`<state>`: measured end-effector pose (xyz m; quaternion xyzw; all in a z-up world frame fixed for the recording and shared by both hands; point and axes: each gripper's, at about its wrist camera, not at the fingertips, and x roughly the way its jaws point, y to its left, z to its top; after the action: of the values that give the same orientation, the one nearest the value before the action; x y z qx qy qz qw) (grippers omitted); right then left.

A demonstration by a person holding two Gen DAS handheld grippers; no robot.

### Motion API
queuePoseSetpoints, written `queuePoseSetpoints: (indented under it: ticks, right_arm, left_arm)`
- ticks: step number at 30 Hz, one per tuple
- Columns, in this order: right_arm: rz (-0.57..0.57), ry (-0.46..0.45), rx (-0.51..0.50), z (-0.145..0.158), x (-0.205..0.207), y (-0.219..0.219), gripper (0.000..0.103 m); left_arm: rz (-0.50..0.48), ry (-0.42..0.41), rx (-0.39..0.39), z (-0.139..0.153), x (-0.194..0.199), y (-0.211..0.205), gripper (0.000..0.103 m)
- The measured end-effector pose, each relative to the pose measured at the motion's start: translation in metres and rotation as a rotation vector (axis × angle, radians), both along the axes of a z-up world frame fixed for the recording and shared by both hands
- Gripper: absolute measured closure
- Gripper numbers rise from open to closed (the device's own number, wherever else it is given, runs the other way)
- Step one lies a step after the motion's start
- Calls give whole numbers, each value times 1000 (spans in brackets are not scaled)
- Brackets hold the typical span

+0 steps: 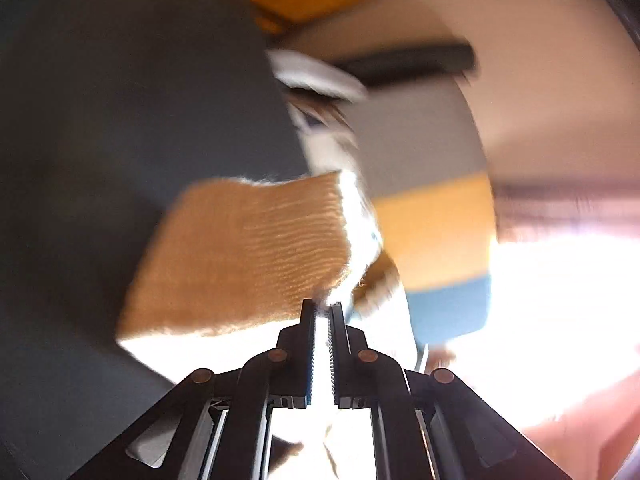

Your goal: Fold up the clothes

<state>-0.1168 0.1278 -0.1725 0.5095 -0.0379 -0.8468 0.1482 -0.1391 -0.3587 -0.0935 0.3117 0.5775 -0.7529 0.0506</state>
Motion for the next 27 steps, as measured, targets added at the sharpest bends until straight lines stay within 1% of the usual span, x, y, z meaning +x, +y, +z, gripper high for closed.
queuePoseSetpoints:
  ticks: [2,5,7,11,14,16,17,19,21,22,23,24,25,26,27]
  right_arm:
    - [6,2,-7,0,0,0,17]
    - [10,6,-18,0,1,1,17]
    - [12,9,-27,0,1,2,17]
    - [13,16,-51,1,2,4,17]
    - [10,5,-76,3,0,7,17]
    - [5,-8,-100,5,-2,10,17]
    - [-13,-17,-142,9,-4,15,19]
    - [-50,-33,-228,17,-9,25,22]
    - [-89,-39,-361,27,-20,35,22]
    - [-103,-49,-439,31,-27,39,25]
    - [-105,-58,-544,32,-36,41,32]
    - [-108,-65,-642,33,-45,42,35]
    - [-121,-63,-694,33,-54,39,39]
    - [-133,-65,-749,33,-65,35,40]
    - [-143,-86,-811,28,-76,29,40]
  left_arm:
    - [-89,6,-25,7,-23,36,97]
    - [-207,-5,-47,11,-65,93,97]
    - [-282,-17,-75,8,-77,133,97]
    - [-419,-63,-134,-6,-81,207,97]
    - [-504,-113,-178,-26,-80,245,97]
    - [-561,-141,-217,-34,-77,263,96]
    - [-594,-138,-204,-35,-80,267,96]
    - [-634,-110,-154,-34,-74,266,92]
    - [-627,-37,-126,-18,-63,255,86]
    - [-621,-1,-113,-11,-57,248,84]
    - [-606,33,-104,-6,-51,238,80]
    - [-581,60,-93,0,-47,225,75]
    - [-551,79,-73,0,-44,210,73]
    - [-521,95,-55,1,-41,195,70]
    - [-491,101,-39,-1,-36,182,69]
